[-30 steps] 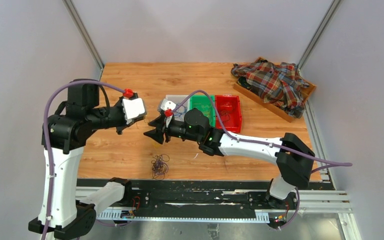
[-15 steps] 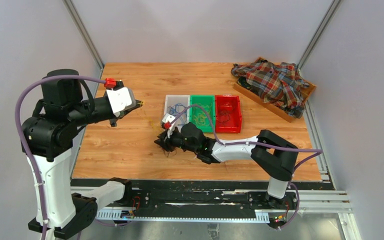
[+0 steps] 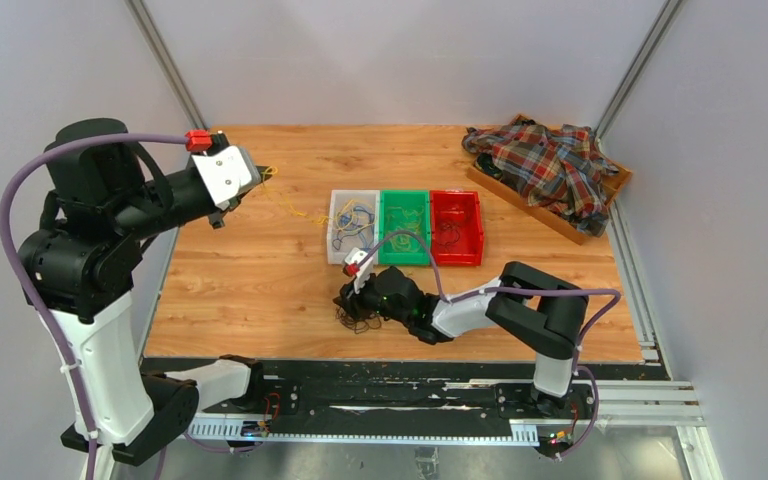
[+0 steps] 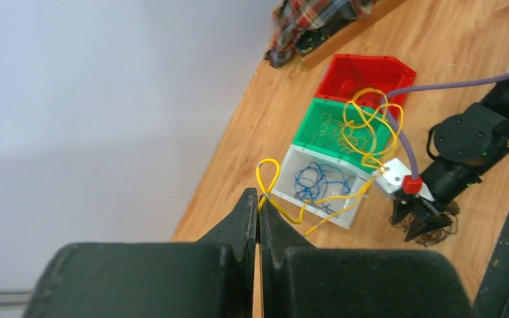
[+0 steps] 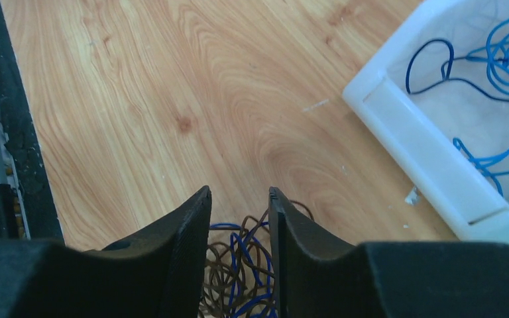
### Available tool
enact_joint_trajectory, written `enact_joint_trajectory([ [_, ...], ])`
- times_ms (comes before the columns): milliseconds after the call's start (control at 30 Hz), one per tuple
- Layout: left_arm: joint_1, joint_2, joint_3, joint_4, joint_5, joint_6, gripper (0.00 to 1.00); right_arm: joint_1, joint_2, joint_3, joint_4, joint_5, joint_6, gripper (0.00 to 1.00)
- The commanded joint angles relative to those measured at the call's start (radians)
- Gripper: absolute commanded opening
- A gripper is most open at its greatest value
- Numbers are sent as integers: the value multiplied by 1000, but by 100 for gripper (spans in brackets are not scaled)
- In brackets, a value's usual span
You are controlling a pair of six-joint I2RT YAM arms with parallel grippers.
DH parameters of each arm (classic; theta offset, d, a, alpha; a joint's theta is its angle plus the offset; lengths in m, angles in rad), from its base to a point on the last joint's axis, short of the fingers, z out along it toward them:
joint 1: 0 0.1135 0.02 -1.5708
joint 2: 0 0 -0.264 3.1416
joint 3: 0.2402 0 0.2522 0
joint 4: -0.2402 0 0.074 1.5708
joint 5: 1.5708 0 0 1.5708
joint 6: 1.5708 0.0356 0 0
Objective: Untangle the cables
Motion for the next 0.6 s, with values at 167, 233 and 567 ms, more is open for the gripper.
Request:
enact_joint_trajectory([
  [167,-7,-16,4,89,-32,-70,0,12,-125,-39,20,68,-33,52],
  [233,-6,-33,-28,89,-22,-68,0,11,-212,-34,-20,77,-50,58],
  [567,-7,-123,-241,88,18,-52,0,11,-569,38,-242,11,-181,73],
])
